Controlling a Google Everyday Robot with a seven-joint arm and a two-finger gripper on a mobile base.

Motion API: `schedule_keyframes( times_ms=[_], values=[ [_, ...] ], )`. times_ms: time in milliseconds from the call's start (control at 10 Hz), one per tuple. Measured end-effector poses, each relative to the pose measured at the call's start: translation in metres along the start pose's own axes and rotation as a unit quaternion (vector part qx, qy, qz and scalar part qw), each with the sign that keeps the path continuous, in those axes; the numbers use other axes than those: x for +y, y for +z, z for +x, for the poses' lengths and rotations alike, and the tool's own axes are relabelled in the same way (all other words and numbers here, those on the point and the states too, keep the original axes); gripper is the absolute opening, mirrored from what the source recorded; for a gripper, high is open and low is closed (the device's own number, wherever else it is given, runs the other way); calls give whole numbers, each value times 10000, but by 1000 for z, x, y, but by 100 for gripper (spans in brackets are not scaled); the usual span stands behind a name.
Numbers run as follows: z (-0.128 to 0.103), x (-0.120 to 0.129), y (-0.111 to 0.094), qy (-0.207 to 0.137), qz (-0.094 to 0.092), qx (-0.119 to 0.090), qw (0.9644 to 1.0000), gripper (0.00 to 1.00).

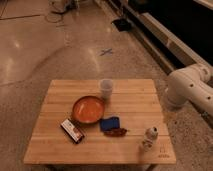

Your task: Place the bottle in the ceramic bowl

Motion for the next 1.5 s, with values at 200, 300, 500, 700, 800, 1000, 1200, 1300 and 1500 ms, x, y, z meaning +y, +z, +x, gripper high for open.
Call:
schedule_keyframes(
  times_ms=[200, 300, 500, 700, 800, 1000, 1200, 1300, 1500],
  values=[
    [0, 0, 0, 0, 0, 0, 10000, 65],
    [0, 0, 0, 0, 0, 0, 10000, 65],
    [0, 0, 0, 0, 0, 0, 10000, 65],
    [0, 0, 0, 0, 0, 0, 10000, 65],
    [0, 0, 0, 0, 0, 0, 10000, 65],
    [0, 0, 0, 0, 0, 0, 10000, 65],
    [2, 3, 3, 9, -35, 0, 10000, 65],
    [7, 11, 10, 47, -107, 8, 9999, 65],
    [11, 35, 21, 145, -273, -46, 9995, 65]
  ],
)
